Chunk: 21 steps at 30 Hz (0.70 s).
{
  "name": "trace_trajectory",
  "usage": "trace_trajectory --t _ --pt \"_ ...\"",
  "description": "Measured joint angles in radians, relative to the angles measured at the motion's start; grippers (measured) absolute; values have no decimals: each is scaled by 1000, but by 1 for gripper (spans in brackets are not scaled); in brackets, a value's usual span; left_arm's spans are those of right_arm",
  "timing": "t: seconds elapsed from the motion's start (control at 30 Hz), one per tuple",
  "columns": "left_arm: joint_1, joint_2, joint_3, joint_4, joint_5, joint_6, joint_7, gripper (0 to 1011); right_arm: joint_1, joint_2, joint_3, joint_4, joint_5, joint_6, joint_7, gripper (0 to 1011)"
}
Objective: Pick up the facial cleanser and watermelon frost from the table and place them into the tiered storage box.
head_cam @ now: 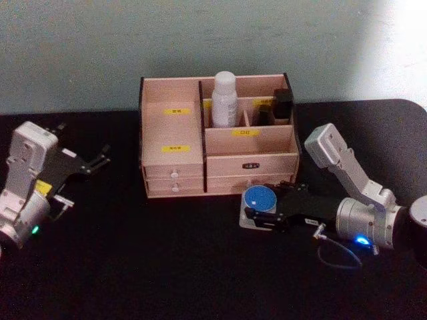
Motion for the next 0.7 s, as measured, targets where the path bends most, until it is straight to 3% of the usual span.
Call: trace_trajectory --t 0.4,0.7 --pt "0 0 0 0 0 0 0 1001 29 14 0 -61 31 -10 19 720" --pt "0 0 0 0 0 0 0 1001 134 -32 -26 -14 38 -31 26 720"
